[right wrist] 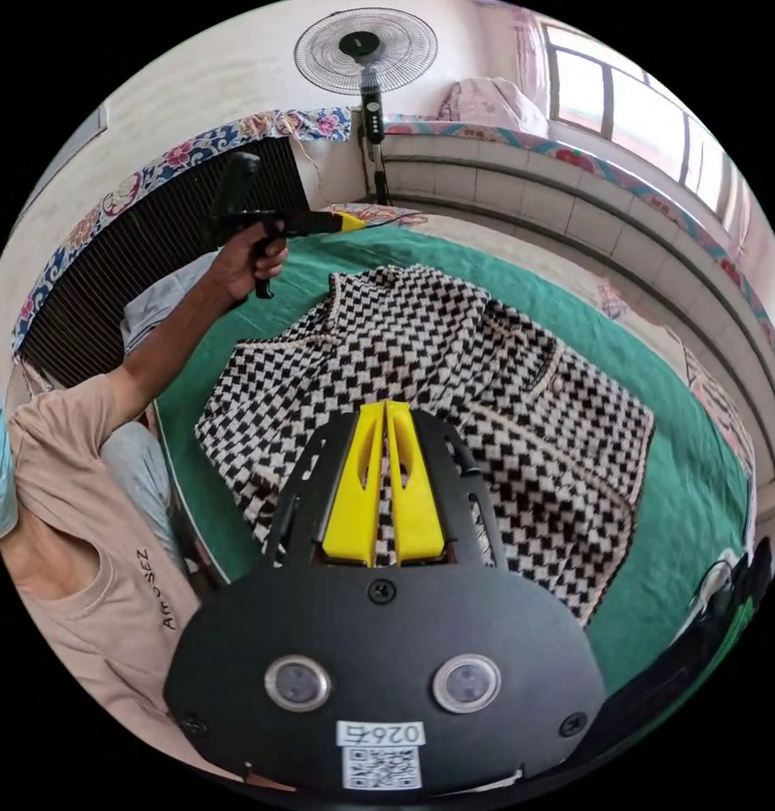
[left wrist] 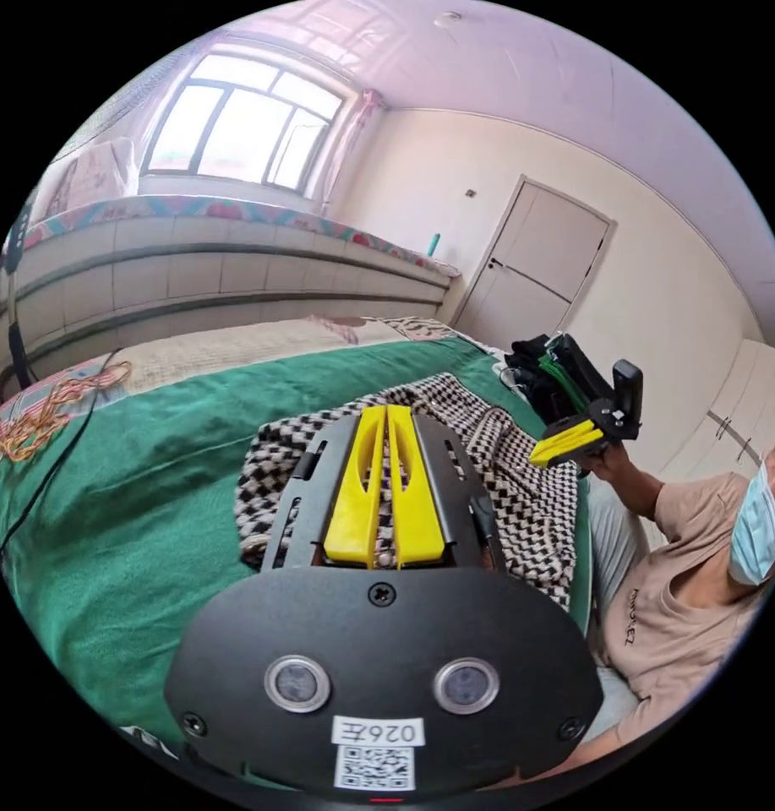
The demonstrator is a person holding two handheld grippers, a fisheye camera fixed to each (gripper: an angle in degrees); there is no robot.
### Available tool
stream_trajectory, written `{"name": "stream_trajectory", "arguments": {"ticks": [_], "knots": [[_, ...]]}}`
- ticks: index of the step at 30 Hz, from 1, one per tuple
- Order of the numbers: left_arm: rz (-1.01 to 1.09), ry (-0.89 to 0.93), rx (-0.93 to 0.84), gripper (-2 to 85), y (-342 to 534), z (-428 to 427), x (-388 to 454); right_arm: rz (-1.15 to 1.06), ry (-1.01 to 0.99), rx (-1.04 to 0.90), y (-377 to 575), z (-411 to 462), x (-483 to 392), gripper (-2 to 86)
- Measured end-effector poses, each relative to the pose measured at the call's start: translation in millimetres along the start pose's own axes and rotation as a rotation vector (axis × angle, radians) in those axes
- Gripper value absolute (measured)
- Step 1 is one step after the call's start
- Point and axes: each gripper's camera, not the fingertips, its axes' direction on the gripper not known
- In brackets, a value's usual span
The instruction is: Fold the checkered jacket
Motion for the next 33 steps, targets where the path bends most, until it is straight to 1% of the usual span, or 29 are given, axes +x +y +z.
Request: {"name": "stream_trajectory", "arguments": {"ticks": [1,2,4,5,6,7,8,9,10,11,12,13,14,15,16,17,18,19,20,21,22,23,24,25,26,28,29,31,33], "knots": [[0.017,0.053,-0.076,-1.0,-9,22,24,0.018,-0.031,-0.014,10,-3,-14,-0.9],[0.029,0.08,-0.11,-1.0,-12,33,37,0.024,-0.059,-0.027,18,-2,-28,-0.9],[0.071,0.133,-0.269,-1.0,-9,79,87,0.055,-0.085,-0.037,28,5,-45,-0.9],[0.089,0.128,-0.33,-1.0,-6,91,99,0.045,-0.104,-0.082,30,18,-56,-0.9],[0.131,0.089,-0.473,-1.0,3,117,122,0.03,-0.108,-0.133,31,28,-61,-0.9],[0.16,0.01,-0.609,-1.0,16,140,142,0.014,-0.096,-0.248,31,49,-71,-0.9],[0.165,-0.033,-0.587,-1.0,19,140,151,0.018,-0.106,-0.208,30,40,-76,-0.8],[0.167,-0.093,-0.505,-1.0,18,127,169,0.029,-0.123,-0.201,28,31,-76,-0.8],[0.161,-0.106,-0.521,-1.0,12,117,184,0.051,-0.147,-0.179,23,10,-76,-0.7],[0.162,-0.1,-0.525,-1.0,8,111,192,0.062,-0.136,-0.038,23,-29,-79,-0.5],[0.181,-0.101,-0.46,-1.0,0,90,211,0.065,-0.124,0.059,26,-53,-82,-0.4],[0.198,-0.136,-0.354,-1.0,-9,64,233,0.051,-0.097,0.26,36,-104,-91,0.1],[0.211,-0.155,-0.297,-1.0,-13,50,245,0.022,-0.059,0.434,46,-152,-103,0.8],[0.257,-0.178,-0.172,-1.0,-21,22,273,0.002,-0.037,0.505,51,-172,-110,2.5],[0.299,-0.187,-0.041,-1.0,-26,-4,301,-0.044,-0.007,0.61,58,-205,-124,6.1],[0.319,-0.184,0.028,-1.0,-29,-16,315,-0.066,0.011,0.669,61,-228,-133,7.6],[0.355,-0.156,0.16,-1.0,-32,-36,340,-0.063,0.015,0.68,61,-236,-136,8.3],[0.351,-0.106,0.273,-0.9,-35,-49,360,-0.063,0.019,0.688,61,-249,-139,3.2],[0.35,-0.075,0.328,-0.9,-37,-53,368,-0.081,0.018,0.671,60,-258,-141,0.4],[0.34,0.002,0.411,-0.9,-42,-55,381,-0.086,0.019,0.654,60,-263,-141,0.1],[0.343,0.067,0.427,-0.8,-50,-46,391,-0.051,0.039,0.633,59,-272,-137,-0.4],[0.341,0.087,0.407,-0.7,-56,-38,395,-0.005,0.078,0.607,58,-280,-129,-0.6],[0.307,0.093,0.331,-0.6,-71,-14,400,0.024,0.102,0.59,57,-284,-123,-0.6],[0.262,0.08,0.24,-0.4,-87,17,402,0.085,0.144,0.537,56,-290,-107,-0.6],[0.245,0.071,0.197,-0.2,-94,34,402,0.161,0.174,0.459,54,-294,-86,-0.4],[0.161,0.058,0.024,0.7,-125,108,397,0.287,0.228,0.355,57,-298,-49,0.2],[0.152,0.063,-0.015,1.6,-132,127,396,0.373,0.259,0.29,63,-300,-25,1.3],[0.093,0.047,-0.147,5.1,-160,198,391,0.474,0.243,0.206,72,-300,11,4.0],[0.057,0.005,-0.224,6.8,-180,245,391,0.562,0.143,0.156,84,-299,44,6.2]]}}
